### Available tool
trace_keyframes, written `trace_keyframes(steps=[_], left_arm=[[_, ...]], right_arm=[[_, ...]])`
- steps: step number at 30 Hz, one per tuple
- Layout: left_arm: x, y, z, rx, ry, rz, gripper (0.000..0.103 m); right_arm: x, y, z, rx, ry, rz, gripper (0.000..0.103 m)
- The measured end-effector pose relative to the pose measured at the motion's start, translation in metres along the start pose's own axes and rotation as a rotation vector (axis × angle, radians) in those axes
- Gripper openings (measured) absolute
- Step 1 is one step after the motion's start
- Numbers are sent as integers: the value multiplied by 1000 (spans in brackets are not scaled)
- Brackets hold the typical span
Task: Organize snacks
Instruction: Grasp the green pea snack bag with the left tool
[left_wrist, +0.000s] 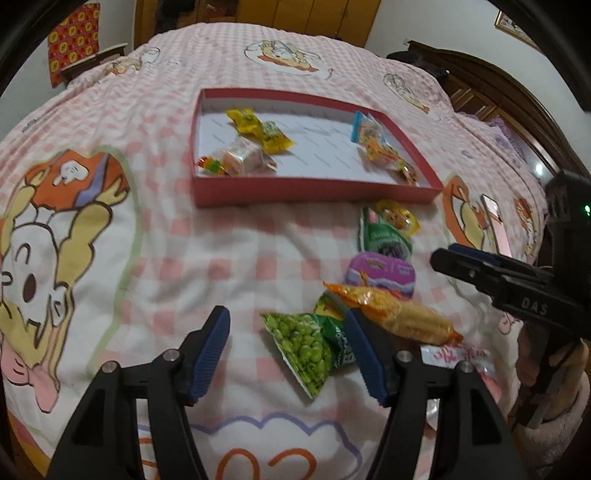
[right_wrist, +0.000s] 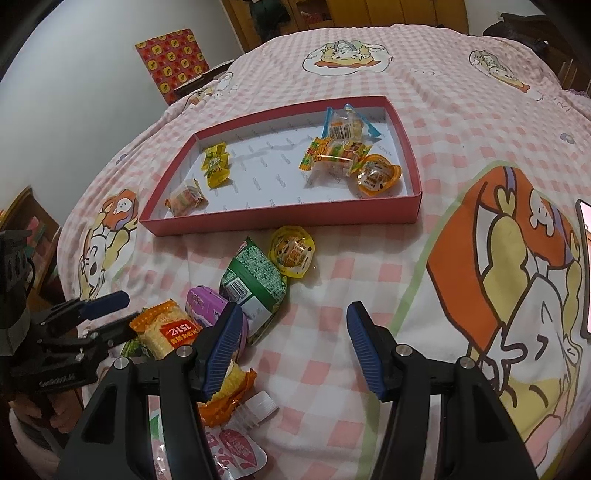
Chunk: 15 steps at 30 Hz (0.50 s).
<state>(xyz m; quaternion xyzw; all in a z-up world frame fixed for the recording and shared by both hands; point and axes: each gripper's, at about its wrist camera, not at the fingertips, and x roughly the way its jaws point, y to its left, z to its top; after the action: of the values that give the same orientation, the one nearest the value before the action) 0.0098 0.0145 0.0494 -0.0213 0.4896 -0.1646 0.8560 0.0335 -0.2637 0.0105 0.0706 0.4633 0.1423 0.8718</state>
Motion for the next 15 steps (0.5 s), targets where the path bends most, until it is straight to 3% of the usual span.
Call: trace_keyframes(steps=[11,15], left_arm=[[21,-15,-10,6,33,-40,69],[22,-21,-12,26,11,-40,53]], right_arm=[[2,2,-4,-2,6,7,60],[4,2,-5,0,13,11,60]])
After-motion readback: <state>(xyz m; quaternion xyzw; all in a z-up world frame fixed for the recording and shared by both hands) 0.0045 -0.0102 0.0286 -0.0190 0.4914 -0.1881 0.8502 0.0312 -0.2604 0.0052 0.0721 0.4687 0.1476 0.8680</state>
